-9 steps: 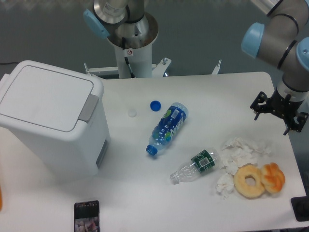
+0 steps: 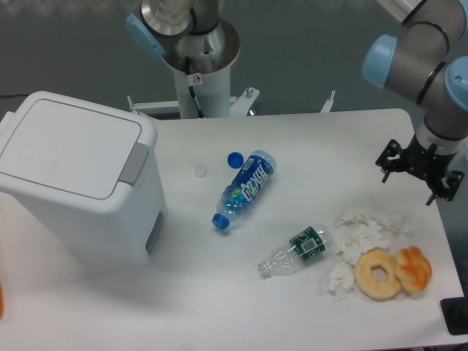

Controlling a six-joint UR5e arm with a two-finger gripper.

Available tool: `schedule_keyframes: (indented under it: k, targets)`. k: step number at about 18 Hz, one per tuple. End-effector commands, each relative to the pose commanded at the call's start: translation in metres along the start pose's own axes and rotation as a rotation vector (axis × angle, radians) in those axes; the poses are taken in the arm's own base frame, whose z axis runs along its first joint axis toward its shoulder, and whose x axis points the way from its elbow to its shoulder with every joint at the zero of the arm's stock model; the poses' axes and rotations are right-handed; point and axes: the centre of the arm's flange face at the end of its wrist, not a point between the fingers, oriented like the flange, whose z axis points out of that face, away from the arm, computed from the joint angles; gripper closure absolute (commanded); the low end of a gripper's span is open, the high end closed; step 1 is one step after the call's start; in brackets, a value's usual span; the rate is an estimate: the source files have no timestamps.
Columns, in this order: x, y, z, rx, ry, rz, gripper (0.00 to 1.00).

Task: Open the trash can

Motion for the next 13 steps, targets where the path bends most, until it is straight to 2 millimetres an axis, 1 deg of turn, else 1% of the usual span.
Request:
schedule_keyframes:
  k: [1,3,4,5,6,8,9,11,12,13]
  targets:
    - [0.008,0.000,0.000,0.006,-0.031,-0.002,0.00]
    - [0.030,-0.016,-0.006,0.013,-0.050,-0.059,0.00]
    - [0.034,-0.023,-0.012,0.014,-0.055,-0.092,0.00]
    - [0.040,-0.033,-0.019,0.019,-0.064,-0.104,0.00]
    - [0.049,-0.048,-0.029,0.022,-0.074,-0.108,0.00]
    - [0.076,-0.075,-0.044,0.035,-0.072,-0.163,0.00]
    - [0.089,-0.091,-0.057,0.047,-0.088,-0.197,0.00]
    - [0.112,-0.124,-0.077,0.072,-0.110,-0.256,0.00]
    - [0.122,-0.137,-0.085,0.083,-0.118,-0.272,0.00]
    - [0.132,-0.149,-0.088,0.089,-0.117,-0.274,0.00]
